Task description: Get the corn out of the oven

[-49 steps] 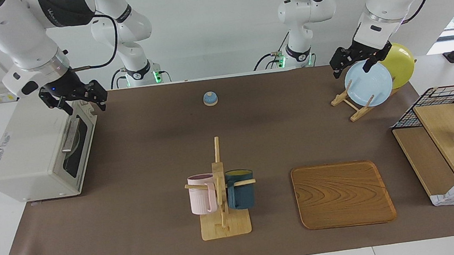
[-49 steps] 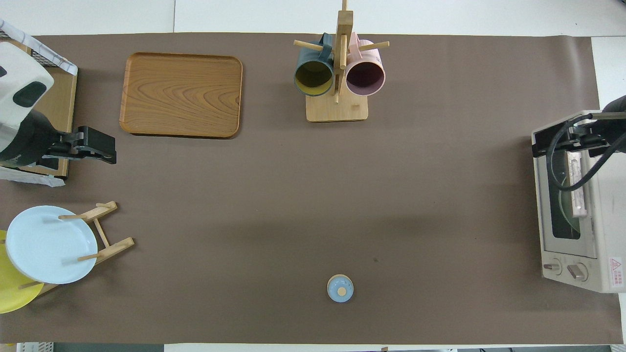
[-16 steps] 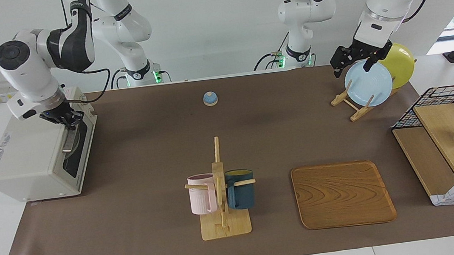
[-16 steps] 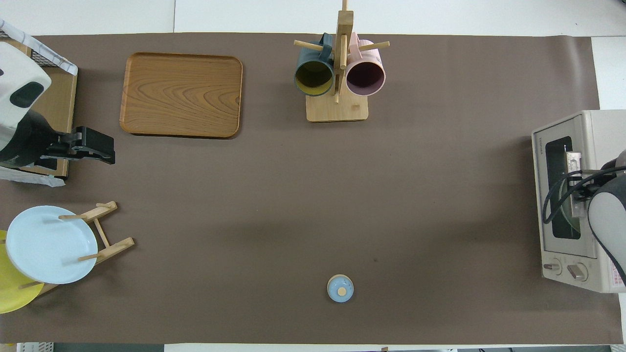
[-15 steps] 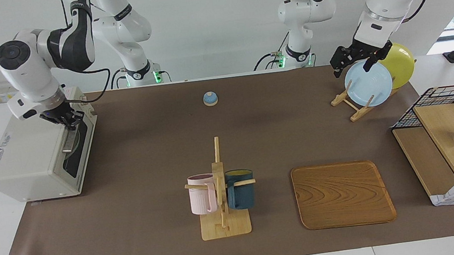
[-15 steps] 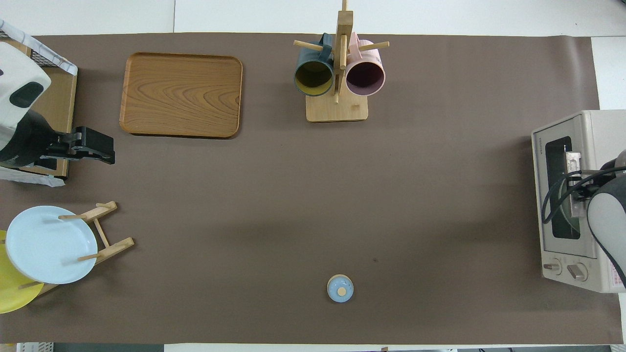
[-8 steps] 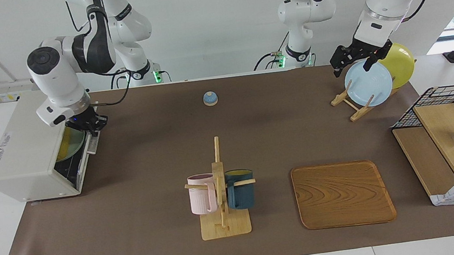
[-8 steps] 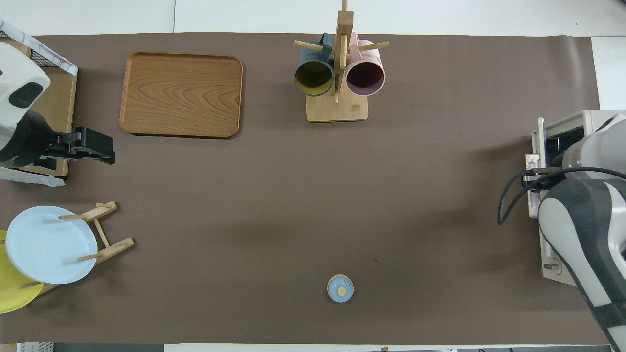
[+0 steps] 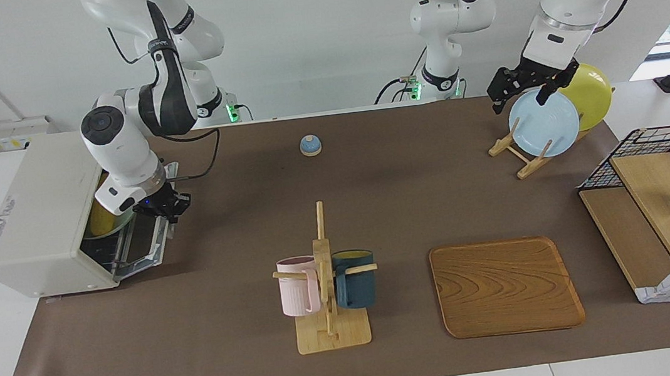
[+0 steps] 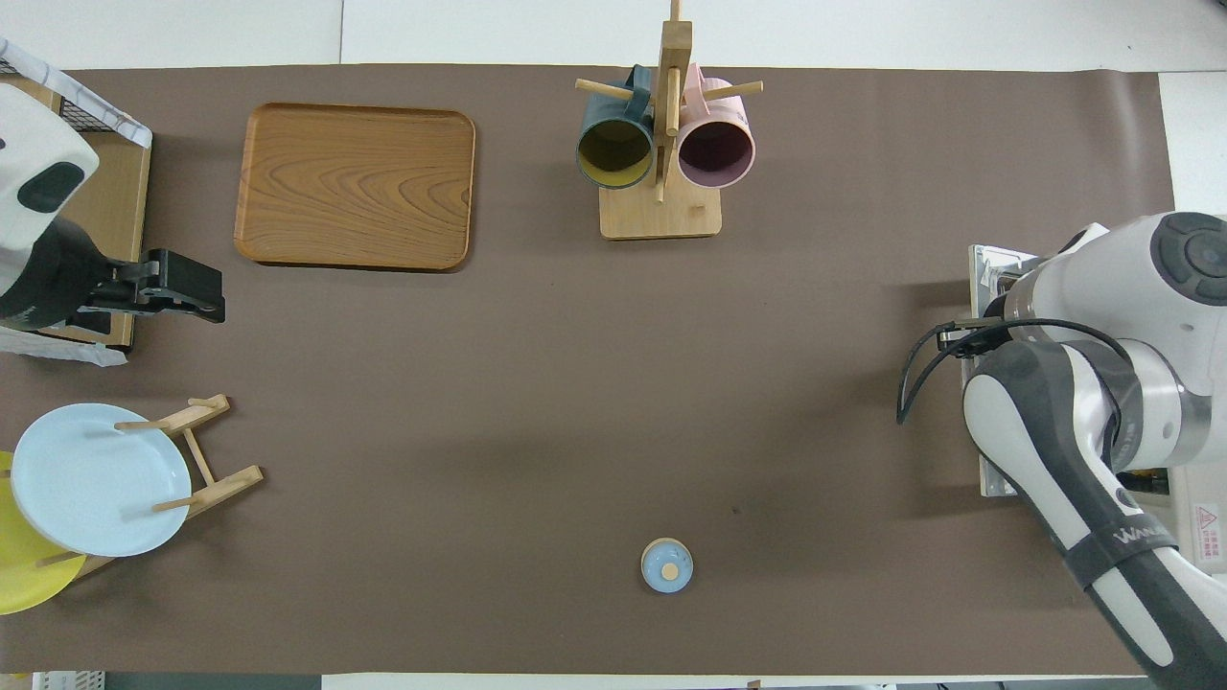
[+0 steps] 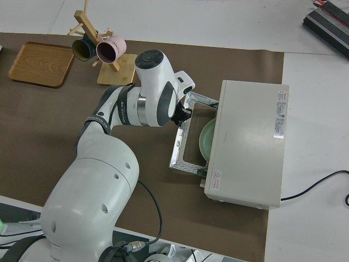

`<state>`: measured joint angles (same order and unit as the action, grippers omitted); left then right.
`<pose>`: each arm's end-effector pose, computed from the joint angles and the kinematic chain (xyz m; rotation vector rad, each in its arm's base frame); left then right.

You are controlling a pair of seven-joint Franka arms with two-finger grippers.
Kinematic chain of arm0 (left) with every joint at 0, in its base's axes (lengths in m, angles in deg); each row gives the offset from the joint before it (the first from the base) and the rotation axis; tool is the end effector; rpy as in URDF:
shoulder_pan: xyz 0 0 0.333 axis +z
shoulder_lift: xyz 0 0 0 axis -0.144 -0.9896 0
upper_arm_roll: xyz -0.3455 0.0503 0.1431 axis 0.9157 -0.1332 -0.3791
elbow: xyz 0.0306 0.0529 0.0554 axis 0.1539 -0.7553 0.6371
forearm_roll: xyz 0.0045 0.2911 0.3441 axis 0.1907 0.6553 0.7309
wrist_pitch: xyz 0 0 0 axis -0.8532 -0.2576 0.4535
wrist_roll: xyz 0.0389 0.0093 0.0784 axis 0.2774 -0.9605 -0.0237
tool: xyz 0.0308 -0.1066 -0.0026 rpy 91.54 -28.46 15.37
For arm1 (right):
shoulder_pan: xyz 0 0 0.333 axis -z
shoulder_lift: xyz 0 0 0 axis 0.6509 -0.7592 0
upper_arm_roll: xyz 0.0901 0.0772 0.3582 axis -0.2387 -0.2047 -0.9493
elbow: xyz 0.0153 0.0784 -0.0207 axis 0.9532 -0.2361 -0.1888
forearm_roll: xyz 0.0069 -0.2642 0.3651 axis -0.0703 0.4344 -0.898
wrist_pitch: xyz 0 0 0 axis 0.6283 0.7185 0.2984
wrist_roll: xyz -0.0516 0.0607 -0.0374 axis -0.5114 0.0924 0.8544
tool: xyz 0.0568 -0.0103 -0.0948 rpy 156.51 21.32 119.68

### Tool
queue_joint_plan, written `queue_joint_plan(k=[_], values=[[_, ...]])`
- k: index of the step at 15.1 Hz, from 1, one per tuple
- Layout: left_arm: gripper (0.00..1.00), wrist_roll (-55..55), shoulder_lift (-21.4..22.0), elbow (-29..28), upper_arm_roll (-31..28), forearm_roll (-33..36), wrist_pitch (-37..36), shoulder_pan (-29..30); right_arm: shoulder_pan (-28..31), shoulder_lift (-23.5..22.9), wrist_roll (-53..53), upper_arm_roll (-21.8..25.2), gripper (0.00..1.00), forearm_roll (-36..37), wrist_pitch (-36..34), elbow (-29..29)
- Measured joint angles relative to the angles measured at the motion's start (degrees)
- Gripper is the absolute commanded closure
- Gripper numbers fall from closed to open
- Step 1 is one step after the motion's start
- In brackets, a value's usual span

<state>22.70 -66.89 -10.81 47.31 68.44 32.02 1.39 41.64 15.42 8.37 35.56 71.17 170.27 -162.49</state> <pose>0.5891 -0.1136 0.6854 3.1365 0.0306 -0.0974 0.5889 0.0007 0.3923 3.0973 -0.0028 -0.0713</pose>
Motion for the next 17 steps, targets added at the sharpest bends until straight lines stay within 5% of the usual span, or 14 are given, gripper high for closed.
queue_joint_plan(k=[13, 17], values=[[0.00, 0.0, 0.1, -0.3, 0.0, 0.0, 0.0, 0.0, -0.6, -6.4, -1.5, -0.6, 1.00, -0.2, 9.2, -3.0], [0.00, 0.0, 0.1, -0.3, 0.0, 0.0, 0.0, 0.0, -4.6, -6.2, -6.4, -0.6, 1.00, -0.5, 9.4, -1.6]])
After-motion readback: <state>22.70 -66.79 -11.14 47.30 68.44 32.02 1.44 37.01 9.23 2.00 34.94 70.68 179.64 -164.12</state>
